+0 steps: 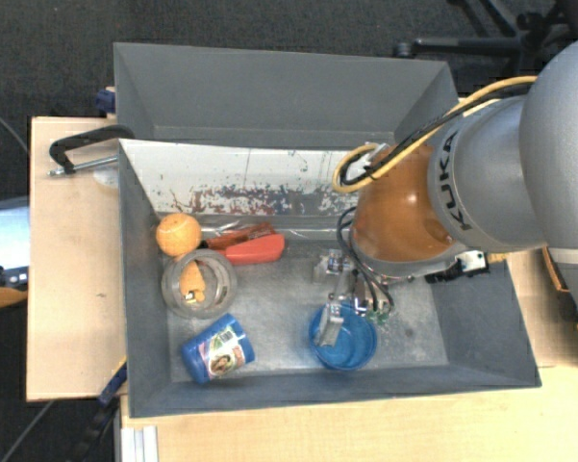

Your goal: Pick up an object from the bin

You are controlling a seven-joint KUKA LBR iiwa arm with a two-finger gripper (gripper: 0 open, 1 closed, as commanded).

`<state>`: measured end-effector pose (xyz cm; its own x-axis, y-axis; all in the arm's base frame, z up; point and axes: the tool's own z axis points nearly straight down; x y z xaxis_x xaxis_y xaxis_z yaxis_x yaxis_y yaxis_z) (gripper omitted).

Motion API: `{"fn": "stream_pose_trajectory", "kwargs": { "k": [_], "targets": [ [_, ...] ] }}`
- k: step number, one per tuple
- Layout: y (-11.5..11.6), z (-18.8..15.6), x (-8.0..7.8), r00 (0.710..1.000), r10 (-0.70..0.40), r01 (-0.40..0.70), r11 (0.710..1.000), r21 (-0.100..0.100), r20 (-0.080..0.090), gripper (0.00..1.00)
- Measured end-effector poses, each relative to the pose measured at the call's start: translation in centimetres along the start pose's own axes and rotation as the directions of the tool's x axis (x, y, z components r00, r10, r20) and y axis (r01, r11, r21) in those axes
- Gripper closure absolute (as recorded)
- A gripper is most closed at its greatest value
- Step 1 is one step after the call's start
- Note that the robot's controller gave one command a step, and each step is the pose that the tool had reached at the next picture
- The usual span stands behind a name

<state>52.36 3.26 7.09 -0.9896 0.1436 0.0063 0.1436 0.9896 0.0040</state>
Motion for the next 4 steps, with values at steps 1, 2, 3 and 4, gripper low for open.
{"fn": "stream_pose_trajectory", "kwargs": {
  "k": [1,2,3,4],
  "targets": [
    [-4.0,0.0,0.2,0.972,-0.235,0.235,0.972,0.002,0.004,1.00],
    [-4.0,0.0,0.2,0.972,-0.235,0.235,0.972,0.002,0.004,1.00],
    [-4.0,-5.4,0.4,0.972,-0.236,0.236,0.972,0.002,0.002,1.00],
    [-4.5,-7.7,0.2,0.971,-0.240,0.240,0.971,0.003,0.015,1.00]
  ]
}}
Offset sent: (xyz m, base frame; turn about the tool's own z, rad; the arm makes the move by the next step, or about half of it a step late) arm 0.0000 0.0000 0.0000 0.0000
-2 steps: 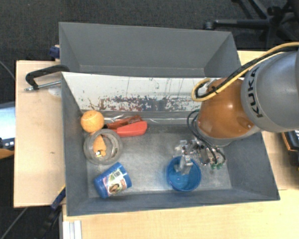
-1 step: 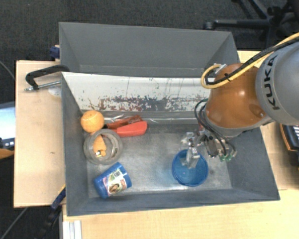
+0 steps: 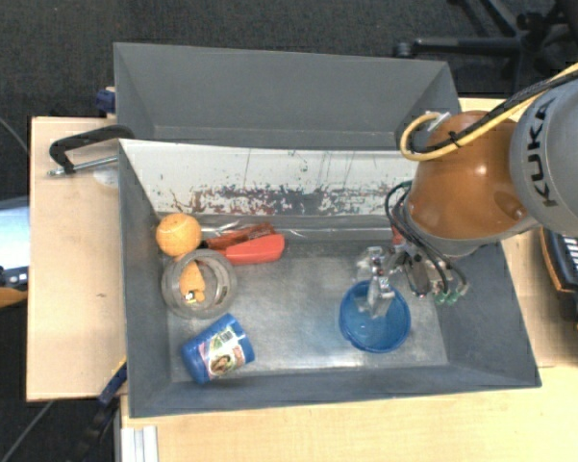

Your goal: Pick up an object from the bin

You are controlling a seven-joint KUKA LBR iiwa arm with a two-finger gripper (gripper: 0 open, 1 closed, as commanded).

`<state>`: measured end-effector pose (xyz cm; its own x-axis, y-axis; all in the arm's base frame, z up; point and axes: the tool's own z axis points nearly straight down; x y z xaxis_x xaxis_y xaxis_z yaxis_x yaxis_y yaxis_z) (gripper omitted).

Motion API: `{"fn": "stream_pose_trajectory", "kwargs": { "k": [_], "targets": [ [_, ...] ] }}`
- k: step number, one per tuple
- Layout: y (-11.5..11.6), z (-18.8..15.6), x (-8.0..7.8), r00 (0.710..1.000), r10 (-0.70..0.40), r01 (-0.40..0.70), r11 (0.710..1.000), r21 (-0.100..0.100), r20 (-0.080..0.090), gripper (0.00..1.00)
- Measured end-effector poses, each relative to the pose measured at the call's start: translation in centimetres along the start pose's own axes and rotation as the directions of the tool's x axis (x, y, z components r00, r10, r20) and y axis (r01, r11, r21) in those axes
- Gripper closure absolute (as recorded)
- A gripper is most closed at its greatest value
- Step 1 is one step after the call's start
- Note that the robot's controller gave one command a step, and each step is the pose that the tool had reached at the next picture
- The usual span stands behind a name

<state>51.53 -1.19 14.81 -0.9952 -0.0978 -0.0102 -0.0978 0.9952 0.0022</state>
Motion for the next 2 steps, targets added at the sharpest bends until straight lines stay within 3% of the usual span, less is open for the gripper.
{"fn": "stream_pose_trajectory", "kwargs": {
  "k": [1,2],
  "targets": [
    [0.2,-3.2,1.1,1.000,-0.007,0.007,1.000,-0.002,-0.014,1.00],
    [0.2,-9.3,0.9,1.000,-0.017,0.017,1.000,-0.001,-0.006,1.00]
  ]
}}
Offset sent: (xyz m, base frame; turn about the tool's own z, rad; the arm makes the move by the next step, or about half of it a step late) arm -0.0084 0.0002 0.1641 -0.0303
